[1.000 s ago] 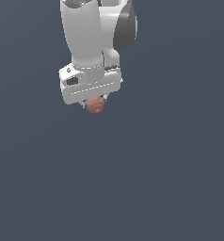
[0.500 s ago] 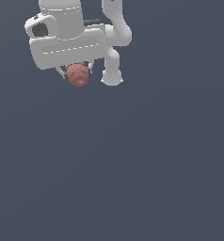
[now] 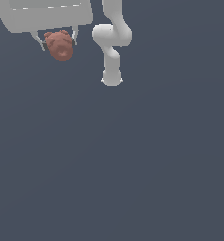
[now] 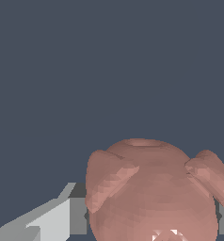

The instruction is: Pick up the object and move it to a goal position.

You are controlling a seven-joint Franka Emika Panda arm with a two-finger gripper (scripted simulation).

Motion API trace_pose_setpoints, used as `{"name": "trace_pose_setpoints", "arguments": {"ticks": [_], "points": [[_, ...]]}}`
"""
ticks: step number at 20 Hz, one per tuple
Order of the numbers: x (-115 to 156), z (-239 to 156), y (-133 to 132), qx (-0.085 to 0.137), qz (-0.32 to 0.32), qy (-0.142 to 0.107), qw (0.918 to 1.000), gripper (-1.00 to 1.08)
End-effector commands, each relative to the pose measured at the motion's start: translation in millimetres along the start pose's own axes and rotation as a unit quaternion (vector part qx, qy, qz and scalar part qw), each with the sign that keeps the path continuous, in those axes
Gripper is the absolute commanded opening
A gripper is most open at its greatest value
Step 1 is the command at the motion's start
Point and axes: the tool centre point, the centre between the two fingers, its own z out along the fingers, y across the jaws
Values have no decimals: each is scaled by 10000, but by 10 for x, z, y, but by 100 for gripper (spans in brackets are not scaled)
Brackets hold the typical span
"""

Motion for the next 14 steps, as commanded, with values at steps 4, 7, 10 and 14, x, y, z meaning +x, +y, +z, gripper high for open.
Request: {"name": "trace_pose_setpoints", "arguments": {"ticks": [4, 7, 10, 14], "points": [[-63, -230, 79, 1, -3, -7, 10000, -100], [-79, -295, 104, 1, -3, -7, 10000, -100], [-84, -321, 116, 1, -3, -7, 10000, -100], [-75, -305, 113, 1, -3, -7, 10000, -100]]}}
